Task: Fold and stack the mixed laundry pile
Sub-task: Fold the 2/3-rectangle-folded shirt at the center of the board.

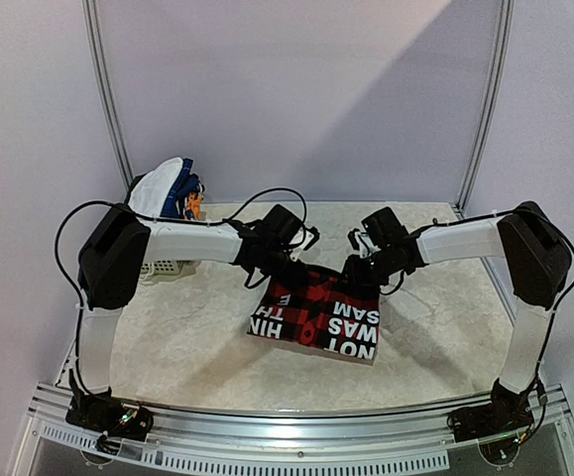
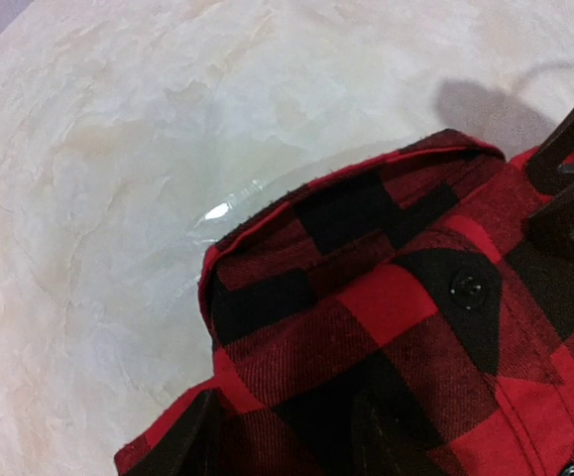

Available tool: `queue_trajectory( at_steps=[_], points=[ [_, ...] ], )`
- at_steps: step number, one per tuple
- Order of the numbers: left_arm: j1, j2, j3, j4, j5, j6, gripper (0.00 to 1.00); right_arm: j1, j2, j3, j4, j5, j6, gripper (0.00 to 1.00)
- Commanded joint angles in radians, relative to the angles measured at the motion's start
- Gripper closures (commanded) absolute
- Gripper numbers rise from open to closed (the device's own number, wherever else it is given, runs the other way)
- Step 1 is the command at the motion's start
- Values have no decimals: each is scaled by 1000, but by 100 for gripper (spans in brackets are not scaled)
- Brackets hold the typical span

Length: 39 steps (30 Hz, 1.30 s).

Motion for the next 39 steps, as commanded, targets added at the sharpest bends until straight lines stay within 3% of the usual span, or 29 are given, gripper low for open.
queue_trajectory(
  at_steps=[1,11,21,28,39],
  points=[
    [30,43,23,14,16,3,54,-10,55,33,-38,14,-19,66],
    [56,69,27,4,-74,-16,55,-9,93,146,-141,105,-45,66],
    [18,-104,7,-14,-97,-16,45,9,-43,207,-180,64,-52,61],
    [-72,-245,-101,-35,-124,-43,44,106,-155,68,-130,-59,-35,59],
    [-182,-303,-279,13,-39,-151,55,198,-236,-203,27,-153,41,61]
  ],
)
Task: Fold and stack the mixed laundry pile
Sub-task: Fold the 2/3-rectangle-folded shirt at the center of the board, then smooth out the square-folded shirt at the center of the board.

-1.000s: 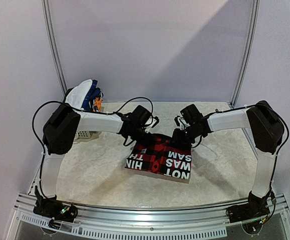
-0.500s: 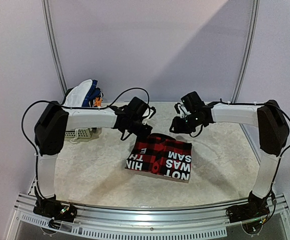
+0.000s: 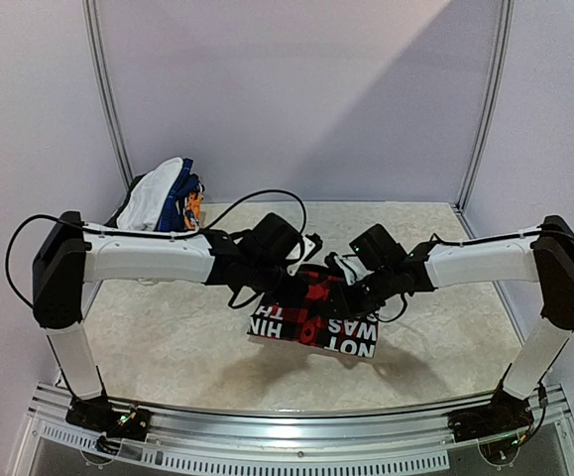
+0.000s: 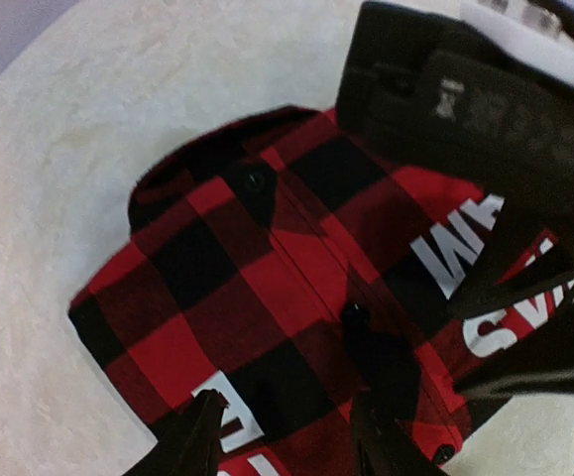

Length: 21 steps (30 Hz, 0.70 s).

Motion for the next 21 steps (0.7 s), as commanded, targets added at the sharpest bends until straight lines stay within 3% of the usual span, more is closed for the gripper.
queue_trajectory(
  at_steps=[1,13,21],
  points=[
    [-23,4,-57,25,35,-63,56,-5,-38,-87,100,-36,57,61],
    [-28,40,-232,125,12,-118,63,-5,-3,-169,109,29,77,63],
    [-27,14,-335,143,-86,-145,65,-5,-60,-211,60,74,84,63]
  ],
)
